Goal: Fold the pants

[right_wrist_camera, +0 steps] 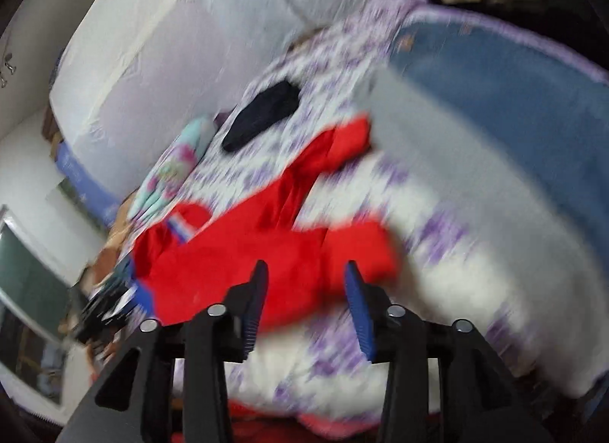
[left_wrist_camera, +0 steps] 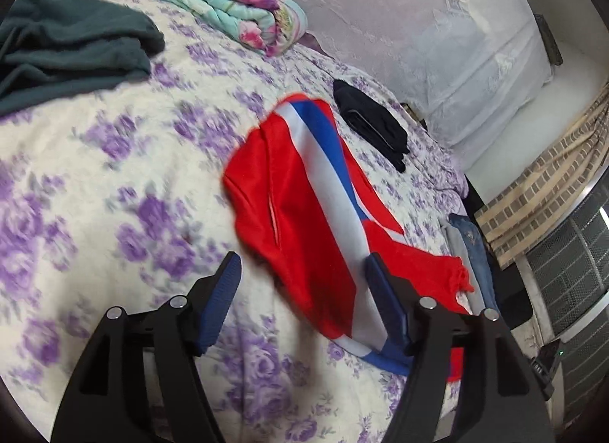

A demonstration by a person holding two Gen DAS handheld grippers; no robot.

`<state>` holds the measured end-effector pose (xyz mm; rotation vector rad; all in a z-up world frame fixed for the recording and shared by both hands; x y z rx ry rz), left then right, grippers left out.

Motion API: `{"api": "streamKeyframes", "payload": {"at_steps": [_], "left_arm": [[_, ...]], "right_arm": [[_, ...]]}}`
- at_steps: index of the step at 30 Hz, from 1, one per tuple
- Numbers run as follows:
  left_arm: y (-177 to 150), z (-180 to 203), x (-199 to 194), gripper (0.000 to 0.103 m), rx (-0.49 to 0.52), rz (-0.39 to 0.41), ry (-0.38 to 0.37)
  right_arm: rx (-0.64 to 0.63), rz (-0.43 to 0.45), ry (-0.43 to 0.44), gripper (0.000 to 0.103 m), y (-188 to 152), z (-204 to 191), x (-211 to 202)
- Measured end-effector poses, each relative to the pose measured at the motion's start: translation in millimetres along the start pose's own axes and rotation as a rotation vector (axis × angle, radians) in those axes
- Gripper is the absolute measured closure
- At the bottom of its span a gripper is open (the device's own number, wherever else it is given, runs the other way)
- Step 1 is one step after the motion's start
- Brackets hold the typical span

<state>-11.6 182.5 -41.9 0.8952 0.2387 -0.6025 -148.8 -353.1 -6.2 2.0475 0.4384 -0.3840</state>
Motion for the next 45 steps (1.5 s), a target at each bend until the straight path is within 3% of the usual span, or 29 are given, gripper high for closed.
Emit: {"api": "streamKeyframes", "payload": {"at_steps": [2,5,9,11,16,21,26,29,31,33,34,37,41,45], "left_arm": [[10.2,2.6,-3.0,0.033,0.038,0.035,0.058],[35.9,6.0,-5.0,0.023,0.089,0.107,0.119],[78.8,5.8,17.6,0.022,0.088,0.084,0.114],[101.0,6.5,39.7,0.022,0.092,0.049,0.129],[127.9,21.1,107.4,0.022,0.164,-0.071,0.175],[127.0,37.4,181.0,0.022,0.283,-0.227,0.236],[125.7,54.5,221.5,0.019,0.246,-0.38,0.134],[112.7,68.7,242.2,0.017,0.363,-0.449,0.189],[103.4,71.0,248.3,0.021,0.377,-0.473,0.18],[98.0,68.9,248.4,0.038,0.378,-0.461,0.168],[96.0,67.0,248.0,0.053,0.384,-0.448,0.175],[96.0,64.1,241.1,0.066,0.372,-0.394,0.15],[112.2,76.9,212.5,0.068,0.391,-0.258,0.138],[154.3,77.5,167.2,0.068,0.254,-0.061,0.125]], "right_arm": [[0.046,0.015,0.023,0.06,15.8,4.7,11.8],[0.194,-0.041,0.079,0.059,35.5,18.2,59.3],[0.336,-0.181,0.085,0.052,35.6,26.3,138.6],[0.408,-0.232,0.082,0.049,32.0,30.8,173.7],[0.442,-0.232,0.079,0.048,42.8,27.7,206.7],[0.406,-0.24,0.075,0.052,48.8,24.4,214.4],[0.356,-0.23,0.069,0.059,50.3,23.9,215.4],[0.352,-0.225,0.074,0.061,50.7,25.4,216.4],[0.346,-0.22,0.073,0.062,51.4,25.5,217.6],[0.341,-0.218,0.073,0.072,52.5,25.1,219.4],[0.341,-0.218,0.074,0.076,52.7,25.3,219.6],[0.329,-0.201,0.074,0.087,56.6,22.5,217.8],[0.245,-0.104,0.089,0.093,85.2,4.5,194.4],[0.2,0.018,0.134,0.093,123.8,-7.5,157.6]]}}
Point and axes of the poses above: each gripper's, at about its wrist camera, not at the fingertips, and x roughly the way its jaws point, z to its right, y to its top, the point moved 2 cm from there along x, roughly the way its jaws point, and after that the axes turned 10 degrees about z, right-handed, at the moved point
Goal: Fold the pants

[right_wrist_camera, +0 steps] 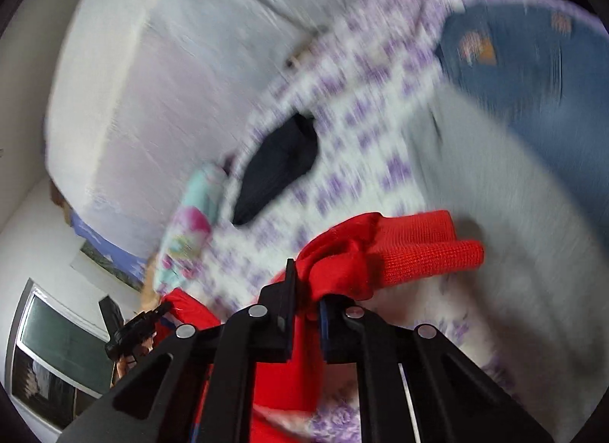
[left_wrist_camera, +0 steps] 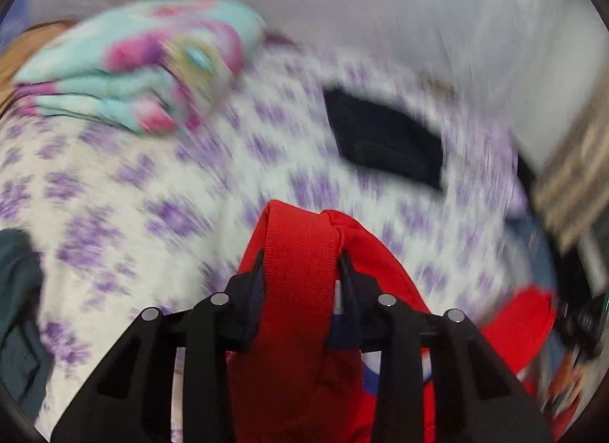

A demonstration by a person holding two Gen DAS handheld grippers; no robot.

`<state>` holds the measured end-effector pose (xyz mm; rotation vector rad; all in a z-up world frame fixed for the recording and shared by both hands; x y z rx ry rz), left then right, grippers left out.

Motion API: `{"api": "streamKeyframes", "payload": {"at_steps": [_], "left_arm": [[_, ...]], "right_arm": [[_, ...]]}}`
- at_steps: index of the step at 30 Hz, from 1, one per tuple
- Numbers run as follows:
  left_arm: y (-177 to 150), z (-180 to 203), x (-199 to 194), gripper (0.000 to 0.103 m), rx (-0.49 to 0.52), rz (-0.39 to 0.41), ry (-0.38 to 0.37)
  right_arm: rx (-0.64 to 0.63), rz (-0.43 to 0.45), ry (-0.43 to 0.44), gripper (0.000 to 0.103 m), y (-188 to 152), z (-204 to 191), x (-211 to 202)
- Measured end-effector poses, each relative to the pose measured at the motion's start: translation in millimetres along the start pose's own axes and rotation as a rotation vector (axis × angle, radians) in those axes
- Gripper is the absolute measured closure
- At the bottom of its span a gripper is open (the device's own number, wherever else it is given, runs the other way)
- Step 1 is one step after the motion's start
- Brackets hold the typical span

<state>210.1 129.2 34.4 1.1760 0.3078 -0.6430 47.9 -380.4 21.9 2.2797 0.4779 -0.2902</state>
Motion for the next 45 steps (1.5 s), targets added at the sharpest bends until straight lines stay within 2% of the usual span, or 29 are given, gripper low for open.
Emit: {"api": "streamKeyframes", "payload": {"at_steps": [2,4,5,6,7,8,9,10,13,17,19,21,23,25,26,28,29,30,31,35,37,39,40,42,43,45], "left_arm": [[12.3,-16.4,-20.0,0.068,-0.063,0.078,0.016],[9.8,-33.6,-22.1,0.067,-0.114,0.083,0.036],[4.1,-41.8,-15.2,0.066,-0.125,0.053,0.049],[-0.4,-47.9,-8.7,0.066,-0.13,0.025,0.055],[-9.0,-54.2,4.1,0.066,-0.129,-0.016,0.07],[-15.6,-57.4,13.7,0.066,-0.12,-0.042,0.094],[-22.1,-59.1,21.2,0.066,-0.107,-0.059,0.112],[-27.2,-60.3,28.0,0.065,-0.092,-0.07,0.118],[-29.7,-55.9,33.9,0.061,-0.056,-0.076,0.11],[-33.3,-52.9,37.4,0.046,-0.04,-0.067,0.095],[-37.2,-58.5,39.7,0.045,-0.055,-0.057,0.083],[-39.5,-63.7,39.4,0.043,-0.082,-0.044,0.051],[-39.6,-67.9,38.0,0.036,-0.124,-0.035,0.007],[-40.3,-69.2,38.2,0.034,-0.134,-0.03,-0.009],[-40.6,-68.4,38.6,0.033,-0.13,-0.029,-0.011],[-41.2,-63.9,39.4,0.031,-0.102,-0.028,-0.007],[-41.8,-61.6,39.8,0.029,-0.089,-0.027,-0.003],[-42.5,-59.8,40.3,0.028,-0.077,-0.026,0.001],[-43.3,-57.1,40.8,0.026,-0.059,-0.024,0.007],[-44.7,-53.2,39.9,0.024,-0.03,-0.019,0.025],[-44.5,-55.2,38.9,0.023,-0.042,-0.017,0.025],[-44.3,-57.7,37.7,0.023,-0.055,-0.016,0.023],[-44.3,-58.6,37.1,0.024,-0.061,-0.016,0.022],[-44.5,-58.4,36.7,0.023,-0.06,-0.014,0.027],[-44.7,-57.8,36.7,0.023,-0.055,-0.014,0.031],[-45.2,-56.6,36.7,0.023,-0.047,-0.012,0.039]], "right_arm": [[-0.057,0.042,-0.018,0.092,6.3,0.3,-18.8],[-0.094,-0.01,-0.076,0.076,-5.6,18.7,-24.5],[-0.098,-0.045,-0.124,0.052,-13.2,30.3,-24.3],[-0.089,-0.076,-0.179,0.041,-23.3,46.4,-25.1],[-0.08,-0.073,-0.221,0.04,-29.0,58.0,-28.0],[-0.075,-0.057,-0.258,0.042,-34.3,70.3,-34.0],[-0.078,-0.054,-0.243,0.042,-36.6,74.8,-38.2],[-0.082,-0.056,-0.225,0.042,-36.6,75.8,-43.8],[-0.104,-0.002,-0.247,0.042,-27.4,66.8,-59.0],[-0.134,0.029,-0.271,0.042,-3.3,55.4,-43.3],[-0.126,0.029,-0.286,0.044,7.9,57.0,-28.2],[-0.11,0.009,-0.329,0.055,19.8,62.8,-6.4],[-0.098,-0.021,-0.358,0.058,30.7,69.9,18.6],[-0.092,-0.065,-0.378,0.058,34.4,77.9,38.4],[-0.091,-0.116,-0.379,0.058,34.3,83.7,53.4],[-0.108,-0.147,-0.388,0.058,27.9,86.1,65.0],[-0.151,-0.143,-0.39,0.065,25.1,82.2,66.3],[-0.191,-0.13,-0.387,0.083,22.1,76.8,62.7],[-0.214,-0.112,-0.375,0.088,21.6,71.9,58.6],[-0.306,0.0,-0.271,0.092,15.8,36.6,6.1],[-0.36,0.038,-0.189,0.092,0.7,20.3,-37.2],[-0.467,0.046,-0.12,0.094,-30.9,13.6,-85.8],[-0.516,0.016,-0.114,0.095,-53.7,18.3,-107.5],[-0.514,-0.039,-0.146,0.094,-84.5,37.1,-135.2],[-0.469,-0.068,-0.169,0.094,-99.7,52.5,-150.1],[-0.384,-0.065,-0.194,0.091,-107.3,70.7,-166.9]]}}
Point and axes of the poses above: each gripper's, at about its wrist camera, not at the fingertips, and x roughly the way its jaws point, z to its right, y to its top, the point moved 2 cm from there along x, roughly the way its jaws point, and after that the axes turned 10 degrees about z, right-handed, at the moved point
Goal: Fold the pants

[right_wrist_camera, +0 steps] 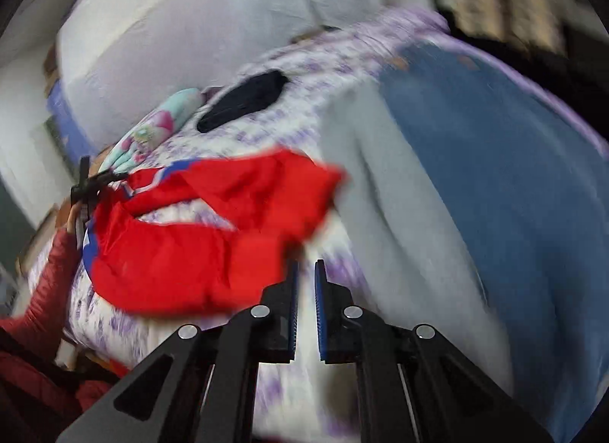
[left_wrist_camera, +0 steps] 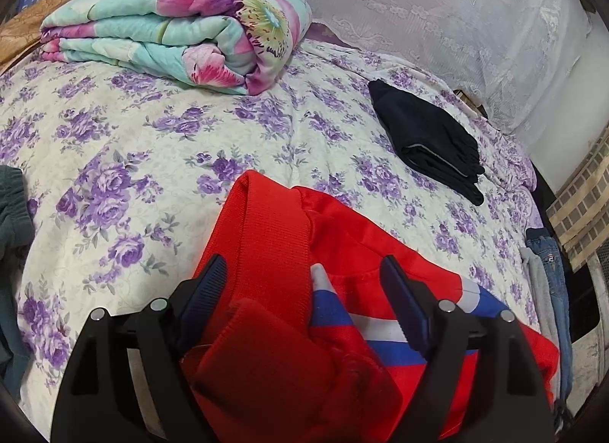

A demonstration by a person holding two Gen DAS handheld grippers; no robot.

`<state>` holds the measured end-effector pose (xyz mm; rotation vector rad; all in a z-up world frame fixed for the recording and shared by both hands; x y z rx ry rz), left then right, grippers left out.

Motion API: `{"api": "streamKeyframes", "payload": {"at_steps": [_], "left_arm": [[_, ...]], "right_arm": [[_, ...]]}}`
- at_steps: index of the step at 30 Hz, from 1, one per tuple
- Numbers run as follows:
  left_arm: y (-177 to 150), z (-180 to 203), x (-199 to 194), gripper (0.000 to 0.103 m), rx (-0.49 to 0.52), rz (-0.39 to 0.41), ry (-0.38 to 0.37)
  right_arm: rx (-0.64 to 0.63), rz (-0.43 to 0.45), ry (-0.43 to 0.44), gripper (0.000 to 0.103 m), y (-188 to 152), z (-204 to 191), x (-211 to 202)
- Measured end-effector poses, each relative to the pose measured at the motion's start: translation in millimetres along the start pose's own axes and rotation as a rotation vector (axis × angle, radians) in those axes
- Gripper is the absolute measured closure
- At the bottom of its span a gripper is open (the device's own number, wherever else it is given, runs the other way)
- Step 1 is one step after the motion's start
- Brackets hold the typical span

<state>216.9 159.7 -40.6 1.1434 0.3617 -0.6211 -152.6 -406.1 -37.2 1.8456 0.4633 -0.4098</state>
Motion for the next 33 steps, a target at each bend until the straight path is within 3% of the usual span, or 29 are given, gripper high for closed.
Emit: {"api": "streamKeyframes", "payload": {"at_steps": [2,4,5,7,9,14,16,19,21,23,24,26,28,33], "left_arm": [[-0.6,0.3,-0.6,0.023,0.001,0.003,0.005],[-1.3,-1.6,-2.3,0.023,-0.008,0.01,0.01],[-1.3,-2.6,-2.8,0.023,-0.012,0.012,0.009],[-1.5,-4.9,-4.0,0.023,-0.023,0.016,0.003],[-1.2,-6.3,-4.1,0.023,-0.032,0.016,-0.004],[0.4,-4.1,-3.6,0.019,-0.034,0.004,-0.013],[3.1,-3.6,-3.1,0.017,-0.053,-0.008,-0.022],[7.6,-3.6,0.5,0.016,-0.082,-0.037,-0.051],[10.4,-3.9,3.1,0.016,-0.093,-0.051,-0.06],[13.7,-3.9,7.1,0.018,-0.097,-0.077,-0.075],[15.2,-3.6,8.8,0.02,-0.093,-0.088,-0.074],[19.1,-1.1,13.8,0.048,-0.068,-0.12,-0.06],[22.6,1.1,18.2,0.067,-0.03,-0.144,-0.025],[28.5,1.2,19.5,0.071,0.009,-0.15,-0.021]], "right_arm": [[0.129,0.027,0.026,0.09,2.4,13.6,-5.8],[0.281,0.064,0.076,0.067,13.3,25.7,-2.0],[0.363,0.068,0.099,0.044,19.0,31.3,5.5],[0.477,0.056,0.128,0.044,28.0,37.4,29.5],[0.511,0.022,0.122,0.045,31.9,36.1,54.7],[0.458,-0.001,0.036,0.046,43.5,22.7,91.8],[0.397,-0.021,0.008,0.051,50.5,12.3,104.8],[0.317,-0.054,-0.041,0.068,51.7,3.9,119.6],[0.279,-0.055,-0.073,0.092,53.6,2.8,129.8],[0.267,-0.035,-0.074,0.095,55.3,1.5,129.1],[0.257,-0.026,-0.077,0.095,56.3,0.6,127.0],[0.21,0.007,-0.095,0.096,72.2,-5.1,125.7],[0.163,0.044,-0.121,0.096,90.2,-7.8,122.0],[0.142,0.1,-0.138,0.096,134.9,-5.8,127.4]]}}
Point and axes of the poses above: each gripper's, at about its wrist camera, not at the fingertips, and x roughly the way its jaws point, z to its right, y to its top, the point moved 2 cm from there along x, roughly the way its jaws point, and after that the axes turned 10 degrees about z, right-handed, at the moved point
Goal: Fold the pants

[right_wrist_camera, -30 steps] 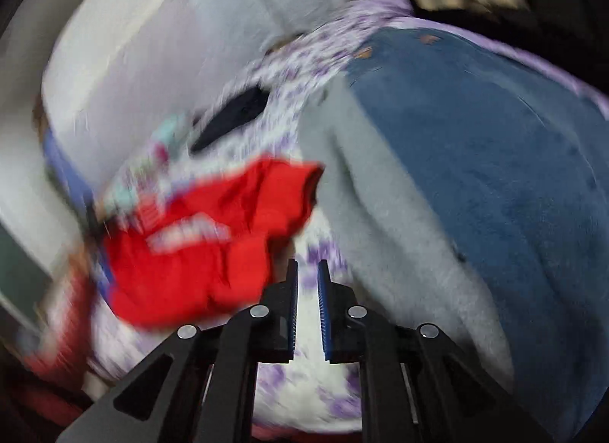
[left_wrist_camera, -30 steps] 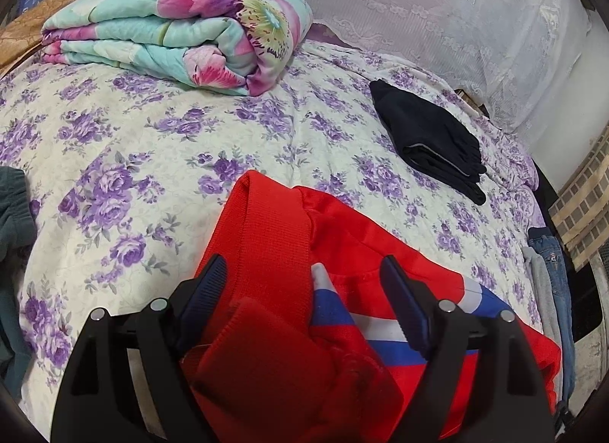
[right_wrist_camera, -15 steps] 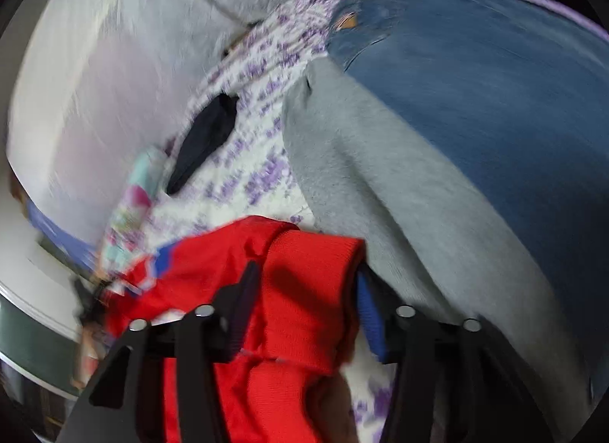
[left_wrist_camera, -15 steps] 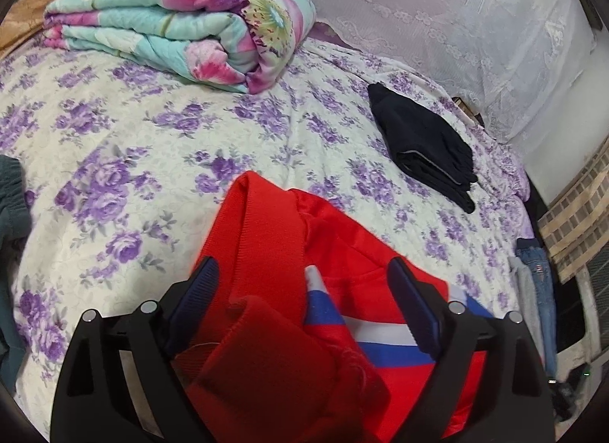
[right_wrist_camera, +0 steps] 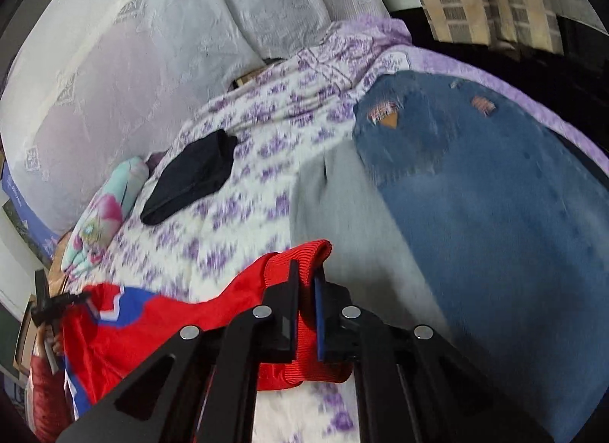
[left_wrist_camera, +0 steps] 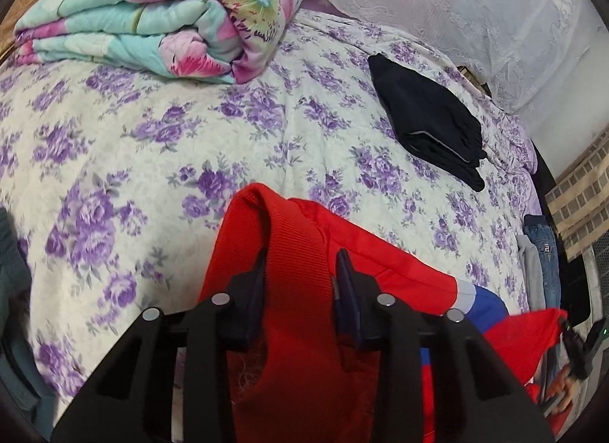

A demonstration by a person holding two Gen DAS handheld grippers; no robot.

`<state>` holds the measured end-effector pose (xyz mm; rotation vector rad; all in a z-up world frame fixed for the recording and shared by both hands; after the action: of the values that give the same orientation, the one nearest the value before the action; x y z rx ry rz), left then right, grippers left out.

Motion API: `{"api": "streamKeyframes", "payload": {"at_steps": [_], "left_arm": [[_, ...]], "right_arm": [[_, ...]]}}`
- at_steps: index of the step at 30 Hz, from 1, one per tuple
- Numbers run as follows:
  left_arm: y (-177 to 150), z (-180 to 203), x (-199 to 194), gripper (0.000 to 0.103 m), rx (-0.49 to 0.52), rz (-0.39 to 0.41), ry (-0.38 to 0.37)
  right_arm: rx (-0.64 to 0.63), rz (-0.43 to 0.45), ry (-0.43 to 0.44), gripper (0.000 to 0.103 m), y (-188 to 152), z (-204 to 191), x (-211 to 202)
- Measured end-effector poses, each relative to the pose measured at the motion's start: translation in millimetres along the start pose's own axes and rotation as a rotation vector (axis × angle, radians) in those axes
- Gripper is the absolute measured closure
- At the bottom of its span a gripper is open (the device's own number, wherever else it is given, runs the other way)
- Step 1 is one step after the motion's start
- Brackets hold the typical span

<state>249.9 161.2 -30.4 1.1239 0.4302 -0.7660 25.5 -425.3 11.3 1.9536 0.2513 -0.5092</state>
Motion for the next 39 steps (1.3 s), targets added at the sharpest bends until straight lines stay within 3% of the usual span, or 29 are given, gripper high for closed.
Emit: {"api": "streamKeyframes", "payload": {"at_steps": [1,3,4,9,12,14,16,20,22,23,24,26,30,32,34,36,38,39], "left_arm": [[2.7,-1.8,-4.3,0.072,-0.009,0.02,-0.005],[8.1,-6.3,-13.7,0.093,-0.027,0.061,-0.015],[13.3,-11.3,-23.9,0.097,-0.042,0.094,-0.02],[29.2,-27.4,-63.8,0.098,-0.129,0.238,-0.05],[27.7,-22.7,-55.8,0.097,-0.088,0.192,-0.032],[26.7,-21.0,-33.9,0.087,-0.035,0.112,0.015],[28.3,-26.4,-15.8,0.05,-0.042,0.084,0.062],[31.7,-32.7,19.8,0.035,-0.078,-0.038,0.025],[31.8,-30.1,29.8,0.042,-0.032,-0.079,0.021],[31.7,-28.1,29.8,0.057,0.01,-0.073,0.06],[29.7,-25.9,28.9,0.062,0.032,-0.071,0.069],[28.3,-23.3,13.2,0.089,0.037,-0.006,0.029],[38.7,-23.0,-40.2,0.089,-0.011,0.228,0.014],[46.4,-32.4,-55.9,0.089,-0.073,0.292,0.027],[48.4,-44.5,-48.6,0.089,-0.117,0.271,0.056],[43.1,-55.8,-22.8,0.085,-0.153,0.19,0.088],[29.6,-73.0,6.1,0.062,-0.197,0.105,0.14],[24.7,-82.1,11.9,0.062,-0.238,0.105,0.099]], "right_arm": [[0.001,0.004,-0.001,0.096,3.1,-0.6,3.2],[0.002,0.008,-0.002,0.096,6.2,-2.8,7.6],[-0.001,0.013,0.0,0.096,9.0,-3.9,9.4],[-0.037,0.073,0.036,0.096,43.3,-24.0,14.5],[-0.082,0.105,0.041,0.096,57.2,-37.6,14.0],[-0.104,0.095,0.022,0.096,55.9,-35.7,19.8],[-0.079,0.056,0.001,0.096,49.5,-24.2,32.1],[0.004,-0.005,-0.021,0.096,32.0,5.3,52.3],[0.011,-0.022,-0.027,0.096,26.0,10.4,57.8],[0.011,-0.029,-0.032,0.096,25.2,11.8,61.0],[0.011,-0.028,-0.031,0.096,24.3,10.7,61.4],[0.008,-0.014,-0.021,0.096,29.0,6.5,61.8],[-0.02,0.021,0.037,0.096,51.9,-15.3,68.4],[-0.053,0.032,0.045,0.096,59.2,-32.8,83.9],[-0.074,0.02,0.028,0.096,59.2,-40.3,104.6],[-0.082,-0.028,-0.018,0.096,51.0,-39.3,137.9],[-0.093,-0.086,-0.077,0.092,36.5,-30.5,169.8],[-0.112,-0.086,-0.109,0.084,30.3,-26.2,178.4]]}}
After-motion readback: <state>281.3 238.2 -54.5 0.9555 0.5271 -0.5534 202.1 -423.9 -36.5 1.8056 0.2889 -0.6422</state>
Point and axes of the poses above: each gripper's, at about its wrist camera, not at the fingertips, and x roughly the way its jaws point, z to its right, y to its top, the point moved 2 cm from there along x, roughly the way its jaws point, and after that the axes turned 10 degrees about z, right-handed, at the moved point
